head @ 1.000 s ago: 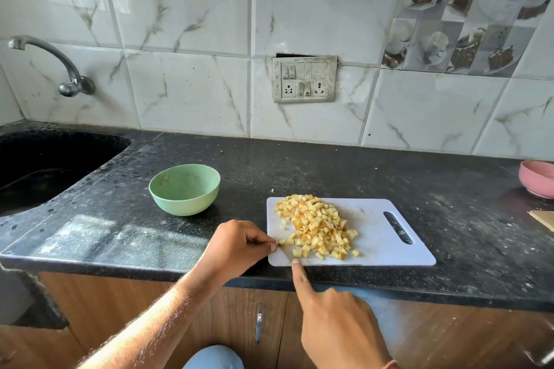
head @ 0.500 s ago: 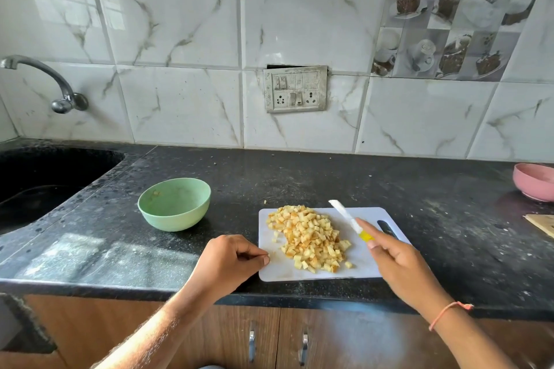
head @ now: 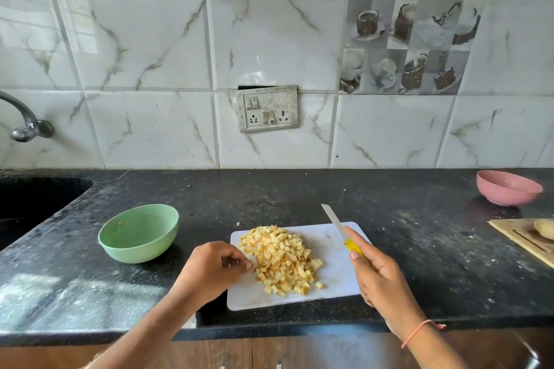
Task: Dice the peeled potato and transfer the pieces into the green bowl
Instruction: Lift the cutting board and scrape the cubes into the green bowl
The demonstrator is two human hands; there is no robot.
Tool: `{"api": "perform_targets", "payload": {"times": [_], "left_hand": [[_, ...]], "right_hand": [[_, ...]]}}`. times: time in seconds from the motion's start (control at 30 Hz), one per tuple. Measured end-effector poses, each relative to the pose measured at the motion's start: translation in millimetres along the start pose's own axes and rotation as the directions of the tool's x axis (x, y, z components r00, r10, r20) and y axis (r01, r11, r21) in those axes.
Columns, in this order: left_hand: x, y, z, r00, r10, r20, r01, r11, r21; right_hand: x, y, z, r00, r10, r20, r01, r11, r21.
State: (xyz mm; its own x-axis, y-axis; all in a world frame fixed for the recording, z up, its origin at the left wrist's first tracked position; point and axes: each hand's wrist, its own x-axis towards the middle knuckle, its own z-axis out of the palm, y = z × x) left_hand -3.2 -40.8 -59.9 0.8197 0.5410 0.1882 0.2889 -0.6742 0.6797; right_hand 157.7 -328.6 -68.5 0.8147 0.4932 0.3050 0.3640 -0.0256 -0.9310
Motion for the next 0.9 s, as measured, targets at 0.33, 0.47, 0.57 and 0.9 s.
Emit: {"api": "perform_targets", "payload": {"times": [0.33,0.47,0.57,0.9], "left_hand": [[-10.9,0.9,-8.9,0.992,-0.119,0.031,0.121,0.990,-0.073],[-5.4,2.9,-12.8,0.921,-0.369,0.126,0.385,0.808,-0.445],[0.2,12.2,-19.0,0.842,-0.435,0.320,0.533,0.569,-0.627],[15.0,13.2,-41.7,0.735,-0.465,0.492,0.667,0.372,-0.645]], "right_hand": [[-4.7,-3.5,0.6,0.909,-0.140,-0.392,-0.066,0.881,-0.469],[5.0,0.1,-23.0,0.890,-0.168,-0.423,-0.248,0.599,-0.761],[15.9,-2.2,-29.9,0.906,-0.012,-0.423,-0.373,0.448,-0.813],[13.8,2.0,-25.0,0.958,-0.001,-0.286,-0.276,0.261,-0.925]]}}
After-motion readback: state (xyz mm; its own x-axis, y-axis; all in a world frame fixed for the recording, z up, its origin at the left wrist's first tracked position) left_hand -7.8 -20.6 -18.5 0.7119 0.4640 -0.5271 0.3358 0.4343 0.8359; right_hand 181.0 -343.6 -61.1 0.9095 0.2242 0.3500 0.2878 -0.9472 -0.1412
